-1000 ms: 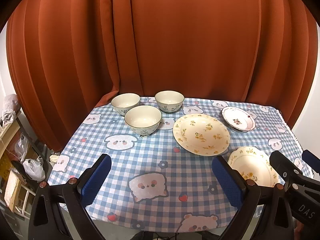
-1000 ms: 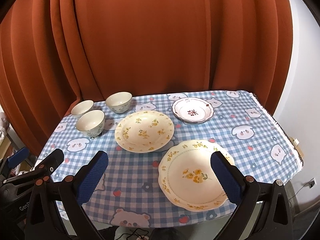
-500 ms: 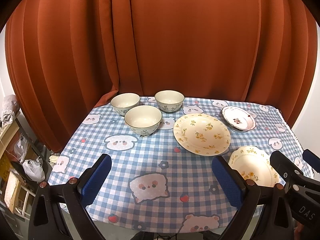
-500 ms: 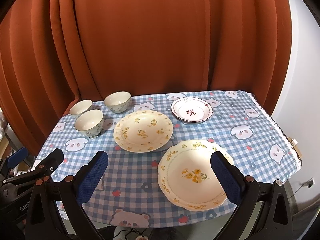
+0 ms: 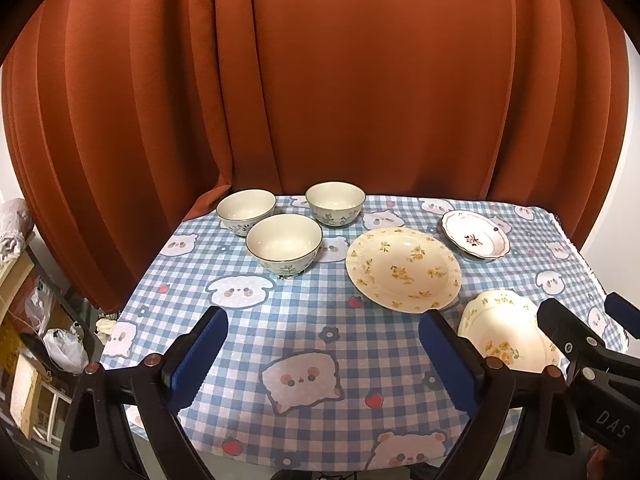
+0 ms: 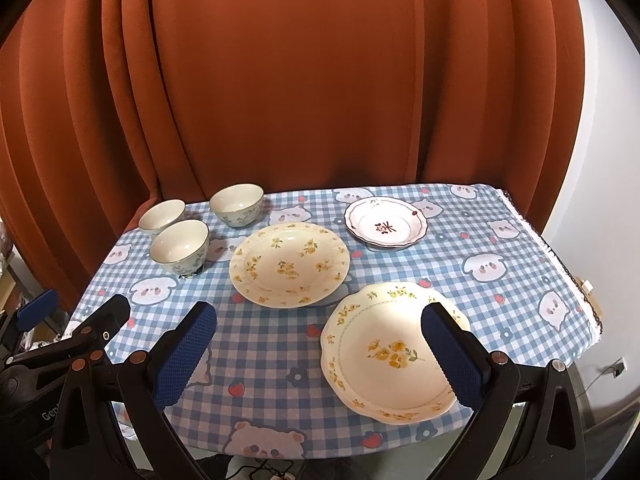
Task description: Organize plates and bowls
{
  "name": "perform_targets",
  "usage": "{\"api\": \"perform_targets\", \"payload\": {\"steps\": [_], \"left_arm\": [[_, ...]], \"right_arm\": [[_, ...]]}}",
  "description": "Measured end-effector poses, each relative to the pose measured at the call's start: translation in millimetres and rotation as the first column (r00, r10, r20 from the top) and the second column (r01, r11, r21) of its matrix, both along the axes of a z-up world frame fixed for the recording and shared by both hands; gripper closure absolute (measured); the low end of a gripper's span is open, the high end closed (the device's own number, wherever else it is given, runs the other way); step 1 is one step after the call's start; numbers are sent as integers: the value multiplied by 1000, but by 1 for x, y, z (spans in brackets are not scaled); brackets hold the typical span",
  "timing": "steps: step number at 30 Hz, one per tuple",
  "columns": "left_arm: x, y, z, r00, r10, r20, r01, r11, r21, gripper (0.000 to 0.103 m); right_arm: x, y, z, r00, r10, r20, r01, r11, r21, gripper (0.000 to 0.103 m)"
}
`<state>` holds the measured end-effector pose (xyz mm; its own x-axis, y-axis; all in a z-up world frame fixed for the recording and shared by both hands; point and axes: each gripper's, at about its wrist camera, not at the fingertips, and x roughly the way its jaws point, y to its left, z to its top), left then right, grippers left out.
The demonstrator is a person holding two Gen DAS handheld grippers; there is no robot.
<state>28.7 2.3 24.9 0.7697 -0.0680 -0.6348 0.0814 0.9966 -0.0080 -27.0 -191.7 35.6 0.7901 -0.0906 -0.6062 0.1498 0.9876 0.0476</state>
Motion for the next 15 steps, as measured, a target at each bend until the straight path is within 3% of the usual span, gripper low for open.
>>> {"api": "perform_targets", "payload": {"steps": [15], "left_arm": [[11,10,-13,999,-32,-38,32,999,-6,7]], "right_arm": [[8,14,-10,998,-52,-39,51,999,-12,0]]}}
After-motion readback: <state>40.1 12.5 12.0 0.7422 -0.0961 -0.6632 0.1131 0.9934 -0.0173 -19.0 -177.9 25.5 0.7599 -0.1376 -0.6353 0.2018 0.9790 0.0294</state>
